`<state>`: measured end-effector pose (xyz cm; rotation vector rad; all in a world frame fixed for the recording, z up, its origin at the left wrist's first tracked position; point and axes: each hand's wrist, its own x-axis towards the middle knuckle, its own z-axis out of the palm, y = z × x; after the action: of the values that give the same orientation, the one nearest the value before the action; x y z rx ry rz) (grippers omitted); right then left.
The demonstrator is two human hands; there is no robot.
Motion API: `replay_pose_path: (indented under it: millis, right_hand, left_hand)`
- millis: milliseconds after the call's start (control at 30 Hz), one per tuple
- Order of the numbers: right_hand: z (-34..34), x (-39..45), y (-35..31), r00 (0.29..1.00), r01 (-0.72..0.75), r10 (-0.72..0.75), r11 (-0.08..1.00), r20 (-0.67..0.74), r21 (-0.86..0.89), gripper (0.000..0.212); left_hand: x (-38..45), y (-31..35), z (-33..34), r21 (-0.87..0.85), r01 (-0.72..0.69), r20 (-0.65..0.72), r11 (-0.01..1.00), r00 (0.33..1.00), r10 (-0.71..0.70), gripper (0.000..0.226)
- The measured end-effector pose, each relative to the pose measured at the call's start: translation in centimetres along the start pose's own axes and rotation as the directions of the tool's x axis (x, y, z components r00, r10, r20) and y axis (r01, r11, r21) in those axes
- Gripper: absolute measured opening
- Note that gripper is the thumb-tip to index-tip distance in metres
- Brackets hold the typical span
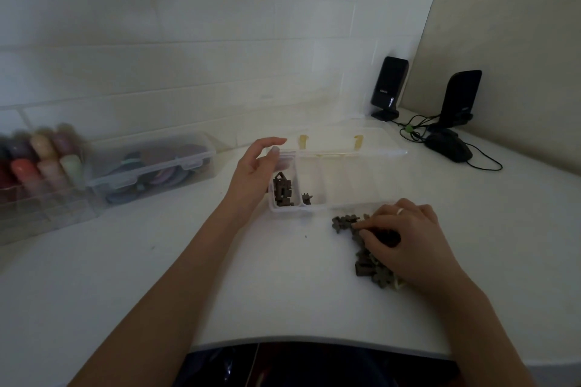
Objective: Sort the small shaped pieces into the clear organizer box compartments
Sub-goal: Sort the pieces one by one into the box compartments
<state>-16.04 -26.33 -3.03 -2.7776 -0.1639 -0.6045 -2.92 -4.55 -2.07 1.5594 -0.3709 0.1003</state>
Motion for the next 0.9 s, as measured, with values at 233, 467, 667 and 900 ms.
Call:
replay_pose_path:
  millis: [233,467,667,900]
  right_hand:
    - [-0.1,0.1,-0.5,0.996,-0.007,-0.007,0.986,0.085,0.164,0.015]
    - [-0.3,0.2,-1.0,1.000,-0.015,0.009,0.935,0.018,0.355,0.028]
    - [-0.4,0.1,-1.1,0.999,-0.045,0.042,0.897,0.016,0.441,0.034]
    - [-0.5,0.3,-1.4,0.997,0.016,0.029,0.843,-0.074,0.538,0.031]
  left_hand:
    - [-0.1,0.2,0.1,-0.003,0.009,0.001,1.000,1.000,-0.009,0.022]
    - [-0.1,0.1,0.1,-0.015,0.026,0.002,1.000,1.000,-0.026,0.019]
    - [-0.2,0.3,0.1,-0.004,0.024,-0.005,1.000,1.000,-0.024,0.019]
    - [-0.3,0.5,0.1,-0.002,0.028,0.008,1.000,1.000,-0.028,0.018]
